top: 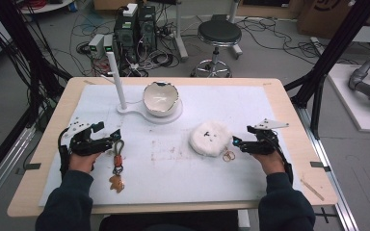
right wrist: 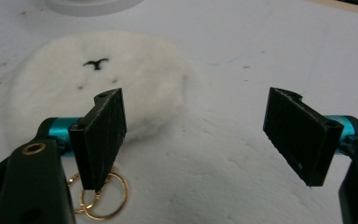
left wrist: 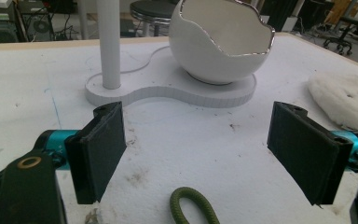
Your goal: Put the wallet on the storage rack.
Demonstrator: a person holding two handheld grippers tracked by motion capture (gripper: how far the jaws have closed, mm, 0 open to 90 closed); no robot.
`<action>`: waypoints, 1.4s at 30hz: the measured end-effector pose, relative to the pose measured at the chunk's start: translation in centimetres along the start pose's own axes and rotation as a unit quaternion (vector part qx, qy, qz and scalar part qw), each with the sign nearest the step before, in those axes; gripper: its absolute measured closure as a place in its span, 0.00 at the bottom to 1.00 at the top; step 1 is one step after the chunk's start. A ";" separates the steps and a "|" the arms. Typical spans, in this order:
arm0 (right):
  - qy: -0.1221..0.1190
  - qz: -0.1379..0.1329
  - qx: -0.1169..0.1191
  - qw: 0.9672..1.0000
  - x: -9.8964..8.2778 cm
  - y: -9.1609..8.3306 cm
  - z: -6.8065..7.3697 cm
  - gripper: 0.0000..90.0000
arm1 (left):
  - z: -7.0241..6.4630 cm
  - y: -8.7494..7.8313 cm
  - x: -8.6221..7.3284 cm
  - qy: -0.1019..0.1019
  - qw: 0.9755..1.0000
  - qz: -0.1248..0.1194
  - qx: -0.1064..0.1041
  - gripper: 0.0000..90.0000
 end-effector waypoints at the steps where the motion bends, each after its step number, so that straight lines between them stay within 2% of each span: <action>1: -0.004 0.001 0.010 1.000 0.1 0.2 0.3 0.35 | -0.1 0.0 -0.1 -0.001 1.000 0.001 -0.002 0.21; 2: -0.004 0.001 0.010 1.000 0.1 0.2 0.3 0.35 | -0.1 0.0 -0.1 -0.001 1.000 0.001 -0.002 0.21; 3: -0.012 0.002 0.025 1.000 0.5 0.6 0.8 0.40 | -0.2 0.1 -0.1 -0.003 1.000 0.001 -0.004 0.21; 7: -0.015 0.004 0.034 0.999 1.0 1.6 1.1 0.41 | -0.4 0.2 -0.2 -0.003 1.000 0.003 -0.006 0.21; 11: -0.018 0.048 0.036 0.998 1.0 4.4 1.4 0.30 | -0.6 0.5 -0.3 0.001 1.000 0.007 -0.012 0.22; 12: -0.018 0.048 0.036 0.998 1.0 4.4 1.4 0.30 | -0.6 0.5 -0.3 0.001 1.000 0.007 -0.012 0.22; 14: -0.015 0.081 0.045 0.996 0.9 5.7 1.5 0.28 | -0.7 0.6 -0.3 0.001 1.000 0.007 -0.016 0.22; 15: 0.002 0.105 0.064 0.992 0.6 6.5 1.4 0.28 | -0.8 0.6 -0.3 0.003 1.000 0.010 -0.020 0.22; 17: 0.007 0.106 0.071 0.992 0.6 6.6 1.2 0.30 | -0.8 0.7 -0.4 0.002 1.000 0.010 -0.020 0.22; 18: 0.006 0.110 0.075 0.991 0.7 6.5 1.2 0.33 | -0.9 0.8 -0.4 0.001 1.000 0.011 -0.023 0.22; 19: 0.008 0.114 0.087 0.990 0.7 6.2 1.4 0.51 | -0.9 0.8 -0.5 0.001 1.000 0.015 -0.024 0.23; 20: 0.009 0.116 0.094 0.989 0.8 6.1 1.6 0.59 | -0.9 0.8 -0.5 0.001 1.000 0.015 -0.024 0.23; 22: 0.006 0.118 0.091 0.989 0.9 5.6 1.9 0.82 | -1.1 0.9 -0.5 0.003 0.999 0.018 -0.026 0.23; 25: 0.006 0.114 0.105 0.988 1.0 5.0 2.2 0.89 | -1.3 1.0 -0.5 0.003 0.999 0.018 -0.027 0.24; 28: 0.001 0.100 0.115 0.988 1.3 4.6 2.7 0.89 | -1.8 1.2 -0.5 -0.001 0.999 0.018 -0.040 0.24; 29: -0.001 0.081 0.123 0.989 1.8 4.3 3.1 0.89 | -2.0 1.3 -0.4 -0.003 0.999 0.017 -0.046 0.24; 30: -0.005 0.046 0.135 0.990 2.6 3.8 3.8 0.90 | -2.6 1.5 -0.4 -0.002 0.998 0.017 -0.059 0.26; 31: -0.007 0.030 0.140 0.990 3.0 3.5 4.1 0.90 | -2.9 1.6 -0.3 -0.001 0.998 0.019 -0.065 0.26; 32: -0.007 0.030 0.140 0.990 3.0 3.5 4.1 0.90 | -2.9 1.6 -0.3 -0.001 0.998 0.019 -0.065 0.26; 33: -0.016 0.002 0.148 0.989 3.8 3.0 4.8 0.90 | -3.6 2.0 -0.3 0.007 0.997 0.023 -0.079 0.27; 34: -0.016 0.002 0.148 0.989 3.8 3.0 4.8 0.90 | -3.6 2.0 -0.3 0.007 0.997 0.023 -0.079 0.28; 35: -0.029 -0.028 0.155 0.987 4.5 2.5 5.5 0.90 | -4.4 2.3 -0.3 0.013 0.995 0.026 -0.097 0.29; 36: -0.028 -0.040 0.159 0.986 4.8 2.3 5.9 0.90 | -4.4 2.3 -0.3 0.013 0.995 0.026 -0.097 0.29; 37: -0.029 -0.053 0.164 0.985 5.1 2.1 6.1 0.90 | -5.1 2.6 -0.3 0.015 0.993 0.028 -0.113 0.29; 38: -0.029 -0.064 0.168 0.983 5.3 1.9 6.4 0.90 | -5.1 2.6 -0.3 0.015 0.993 0.028 -0.113 0.29; 40: -0.028 -0.073 0.170 0.982 5.5 1.8 6.6 0.90 | -5.8 2.8 -0.2 0.014 0.991 0.025 -0.131 0.29; 41: -0.023 -0.091 0.174 0.980 5.9 1.7 7.1 0.90 | -6.7 3.2 -0.1 0.014 0.988 0.025 -0.150 0.29; 42: -0.023 -0.091 0.174 0.980 5.9 1.7 7.1 0.90 | -6.7 3.2 -0.1 0.014 0.988 0.025 -0.150 0.29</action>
Point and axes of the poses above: each handheld gripper's, and its own axes: y roughly forward along the jaws, x roughly out of its top, z roughly to its left, the point moved 5 cm from there along y, roughly forward along the jaws, and after that the axes turned 1 degree about z, right-handed, at the moved point
